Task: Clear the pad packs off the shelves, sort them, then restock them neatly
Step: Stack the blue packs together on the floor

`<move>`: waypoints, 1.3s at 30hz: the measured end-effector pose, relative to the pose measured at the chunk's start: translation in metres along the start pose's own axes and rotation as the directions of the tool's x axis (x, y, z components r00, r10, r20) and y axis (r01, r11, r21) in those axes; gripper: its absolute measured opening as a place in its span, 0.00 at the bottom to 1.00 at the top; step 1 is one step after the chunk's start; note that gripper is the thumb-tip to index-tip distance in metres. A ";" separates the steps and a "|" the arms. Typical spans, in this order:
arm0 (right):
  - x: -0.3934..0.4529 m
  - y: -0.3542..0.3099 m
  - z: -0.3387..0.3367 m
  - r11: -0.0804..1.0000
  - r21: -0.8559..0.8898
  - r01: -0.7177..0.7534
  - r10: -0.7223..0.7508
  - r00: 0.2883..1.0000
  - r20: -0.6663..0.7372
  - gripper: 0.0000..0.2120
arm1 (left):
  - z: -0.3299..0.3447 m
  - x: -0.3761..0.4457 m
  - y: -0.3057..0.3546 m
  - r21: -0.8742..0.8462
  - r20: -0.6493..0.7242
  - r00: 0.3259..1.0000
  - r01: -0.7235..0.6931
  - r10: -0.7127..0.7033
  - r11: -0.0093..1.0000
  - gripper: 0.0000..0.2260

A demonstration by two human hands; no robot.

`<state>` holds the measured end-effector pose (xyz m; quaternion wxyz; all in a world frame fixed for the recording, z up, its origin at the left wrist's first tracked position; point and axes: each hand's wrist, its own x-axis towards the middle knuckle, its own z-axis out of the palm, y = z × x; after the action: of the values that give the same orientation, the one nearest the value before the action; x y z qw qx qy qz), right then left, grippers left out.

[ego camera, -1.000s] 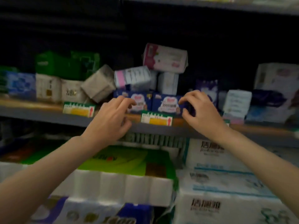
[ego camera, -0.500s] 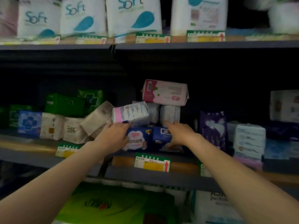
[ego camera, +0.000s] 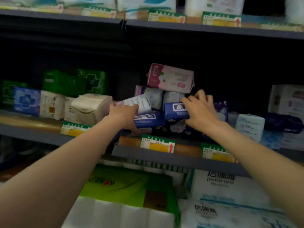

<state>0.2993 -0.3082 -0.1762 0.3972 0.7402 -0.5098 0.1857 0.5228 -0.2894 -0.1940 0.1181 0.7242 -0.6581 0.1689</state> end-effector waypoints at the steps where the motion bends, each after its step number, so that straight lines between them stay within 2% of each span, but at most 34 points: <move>1: -0.003 0.000 -0.004 1.000 -0.027 -0.008 0.007 1.000 -0.029 0.27 | 0.000 -0.005 -0.002 -0.028 -0.063 0.998 -0.032 0.030 0.999 0.22; 4: -0.006 -0.002 -0.021 0.993 0.057 -0.104 0.111 0.985 -0.133 0.29 | -0.012 -0.021 -0.010 -0.276 -0.322 0.947 -0.092 -0.002 0.957 0.19; 6: -0.011 -0.009 -0.037 0.966 0.197 -0.168 0.210 0.953 -0.220 0.30 | -0.019 -0.038 -0.018 -0.484 -0.457 0.885 -0.164 -0.088 0.860 0.19; 7: -0.014 -0.013 -0.047 0.935 0.300 -0.189 0.267 0.931 -0.247 0.32 | -0.024 -0.050 -0.024 -0.576 -0.477 0.868 -0.193 -0.135 0.794 0.19; 9: -0.022 -0.025 -0.063 0.830 0.536 -0.155 0.346 0.897 -0.276 0.38 | -0.031 -0.078 -0.040 -0.732 -0.406 0.892 -0.186 -0.200 0.655 0.18; 11: -0.039 -0.042 -0.074 0.700 0.712 -0.049 0.347 0.895 -0.279 0.41 | -0.033 -0.116 -0.060 -0.846 -0.294 0.936 -0.159 -0.196 0.508 0.18; 12: -0.048 -0.052 -0.078 0.613 0.790 0.000 0.325 0.912 -0.252 0.41 | -0.028 -0.135 -0.073 -0.898 -0.233 0.957 -0.145 -0.170 0.417 0.17; 14: -0.077 -0.078 -0.084 0.366 0.930 0.001 0.236 0.967 -0.094 0.35 | -0.009 -0.171 -0.093 -0.963 -0.116 0.989 -0.088 -0.097 0.256 0.11; 15: -0.096 -0.091 -0.084 0.326 0.945 -0.005 0.165 0.985 -0.052 0.33 | 0.007 -0.189 -0.104 -0.975 -0.044 0.997 -0.030 -0.060 0.221 0.08; 16: -0.111 -0.104 -0.080 0.383 0.924 0.020 0.111 0.992 -0.067 0.34 | 0.025 -0.207 -0.114 -0.975 0.030 0.999 0.036 -0.029 0.221 0.08; 18: -0.143 -0.130 -0.066 0.521 0.850 0.075 -0.056 0.997 -0.053 0.37 | 0.066 -0.240 -0.130 -0.946 0.202 0.978 0.185 0.040 0.265 0.23; 19: -0.159 -0.145 -0.054 0.560 0.827 0.056 -0.153 0.988 0.037 0.36 | 0.089 -0.253 -0.135 -0.903 0.299 0.952 0.258 0.072 0.344 0.30; 20: -0.176 -0.158 -0.038 0.581 0.814 0.015 -0.238 0.959 0.153 0.32 | 0.115 -0.264 -0.138 -0.847 0.398 0.912 0.325 0.097 0.420 0.30; 21: -0.194 -0.171 -0.020 0.588 0.807 -0.055 -0.303 0.910 0.283 0.28 | 0.140 -0.275 -0.139 -0.785 0.501 0.857 0.391 0.120 0.480 0.26; 23: -0.232 -0.189 0.016 0.555 0.797 -0.240 -0.398 0.765 0.507 0.21 | 0.185 -0.292 -0.130 -0.687 0.647 0.747 0.484 0.153 0.542 0.15; 24: -0.252 -0.194 0.032 0.548 0.778 -0.307 -0.432 0.693 0.578 0.21 | 0.204 -0.298 -0.124 -0.651 0.697 0.694 0.508 0.180 0.563 0.14; 25: -0.269 -0.195 0.046 0.554 0.756 -0.348 -0.452 0.637 0.625 0.22 | 0.221 -0.301 -0.115 -0.620 0.737 0.640 0.512 0.217 0.595 0.18; 27: -0.301 -0.186 0.066 0.563 0.702 -0.437 -0.460 0.540 0.705 0.21 | 0.248 -0.299 -0.092 -0.567 0.792 0.540 0.475 0.286 0.672 0.33; 28: -0.315 -0.176 0.072 0.549 0.673 -0.496 -0.455 0.498 0.738 0.19 | 0.260 -0.294 -0.078 -0.556 0.802 0.504 0.436 0.321 0.707 0.38; 29: -0.328 -0.164 0.078 0.535 0.640 -0.551 -0.446 0.459 0.768 0.17 | 0.269 -0.288 -0.062 -0.556 0.805 0.471 0.387 0.361 0.735 0.39; 32: -0.358 -0.120 0.089 0.570 0.570 -0.591 -0.406 0.401 0.821 0.17 | 0.286 -0.276 -0.006 -0.562 0.811 0.375 0.289 0.449 0.775 0.24; 33: -0.366 -0.103 0.093 0.595 0.554 -0.582 -0.393 0.390 0.833 0.17 | 0.290 -0.272 0.013 -0.561 0.814 0.347 0.260 0.466 0.786 0.22; 36: -0.391 -0.051 0.102 0.696 0.473 -0.540 -0.335 0.339 0.879 0.17 | 0.297 -0.263 0.072 -0.567 0.806 0.271 0.104 0.525 0.817 0.29; 39: -0.420 -0.004 0.114 0.718 0.395 -0.573 -0.256 0.311 0.915 0.15 | 0.300 -0.263 0.126 -0.582 0.786 0.252 -0.005 0.564 0.813 0.21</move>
<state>0.1149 -0.1413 -0.5335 -0.2919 0.7311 -0.6132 -0.0656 0.4045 -0.1809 -0.5801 -0.1518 0.4915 -0.7420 -0.4300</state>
